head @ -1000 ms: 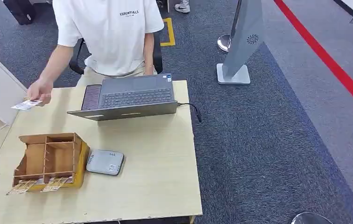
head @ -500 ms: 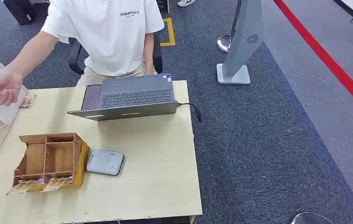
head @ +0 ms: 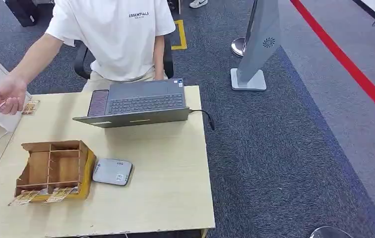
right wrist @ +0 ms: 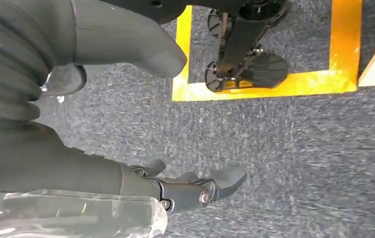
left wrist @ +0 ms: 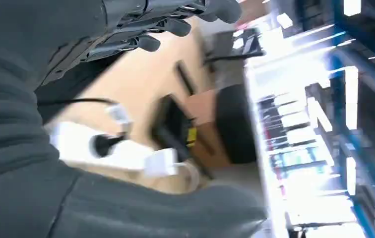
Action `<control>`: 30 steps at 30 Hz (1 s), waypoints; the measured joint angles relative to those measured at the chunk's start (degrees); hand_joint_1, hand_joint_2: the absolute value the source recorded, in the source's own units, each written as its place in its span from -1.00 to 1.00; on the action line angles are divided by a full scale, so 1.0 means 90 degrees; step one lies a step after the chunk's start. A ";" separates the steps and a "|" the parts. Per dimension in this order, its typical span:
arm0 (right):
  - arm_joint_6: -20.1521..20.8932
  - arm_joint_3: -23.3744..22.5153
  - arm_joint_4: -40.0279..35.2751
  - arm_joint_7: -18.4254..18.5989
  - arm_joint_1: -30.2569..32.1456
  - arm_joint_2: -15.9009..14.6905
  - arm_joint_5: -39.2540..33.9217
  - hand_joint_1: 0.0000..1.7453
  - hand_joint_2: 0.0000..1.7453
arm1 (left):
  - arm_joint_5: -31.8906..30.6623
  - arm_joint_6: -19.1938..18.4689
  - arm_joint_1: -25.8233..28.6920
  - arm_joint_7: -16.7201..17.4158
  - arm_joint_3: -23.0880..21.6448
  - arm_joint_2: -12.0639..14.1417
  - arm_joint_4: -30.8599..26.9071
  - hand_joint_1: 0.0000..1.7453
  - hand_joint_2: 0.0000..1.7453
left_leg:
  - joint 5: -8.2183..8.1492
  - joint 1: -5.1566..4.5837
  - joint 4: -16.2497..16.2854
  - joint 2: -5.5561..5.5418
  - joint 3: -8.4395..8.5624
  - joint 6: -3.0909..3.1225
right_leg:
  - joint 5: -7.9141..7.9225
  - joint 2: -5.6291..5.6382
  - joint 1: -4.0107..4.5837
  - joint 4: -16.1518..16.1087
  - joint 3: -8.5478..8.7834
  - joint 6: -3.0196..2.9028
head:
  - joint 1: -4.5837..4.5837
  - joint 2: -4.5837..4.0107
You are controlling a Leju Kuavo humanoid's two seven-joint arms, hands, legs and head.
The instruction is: Pass the card to the sensor for recognition and then transmit it.
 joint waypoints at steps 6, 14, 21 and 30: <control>-0.0012 0.0039 -0.0002 0.0245 -0.0079 0.0105 0.0270 -1.00 1.00 | -0.1865 0.2054 -0.0853 0.0243 -0.2319 0.0641 -0.0382 -1.00 1.00 | 0.0027 0.0002 0.0002 -0.0028 -0.0011 0.0004 | 0.0014 -0.0029 0.0001 0.0001 0.0005 0.0003 | 0.0007 0.0000; -0.0029 0.0053 -0.0002 0.0294 -0.0115 0.0248 0.0333 -1.00 1.00 | -0.2070 0.2347 -0.1229 0.0291 -0.3525 0.1015 -0.0140 -1.00 1.00 | 0.0024 -0.0001 0.0001 0.0009 -0.0005 0.0005 | 0.0022 0.0011 0.0000 0.0002 -0.0005 -0.0002 | 0.0000 0.0000; -0.0027 0.0053 -0.0002 0.0294 -0.0111 0.0262 0.0338 -1.00 1.00 | -0.2073 0.2362 -0.1231 0.0291 -0.3734 0.1100 -0.0060 -1.00 1.00 | 0.0021 -0.0002 0.0001 0.0009 -0.0007 0.0005 | 0.0021 0.0011 -0.0001 0.0000 -0.0006 -0.0001 | -0.0002 0.0000; -0.0027 0.0053 -0.0002 0.0274 -0.0111 0.0267 0.0341 -1.00 1.00 | -0.2092 0.2366 -0.1229 0.0291 -0.3799 0.1156 -0.0013 -1.00 1.00 | 0.0022 -0.0001 0.0001 0.0010 -0.0006 0.0005 | 0.0022 0.0011 -0.0001 0.0001 -0.0005 -0.0001 | -0.0002 0.0000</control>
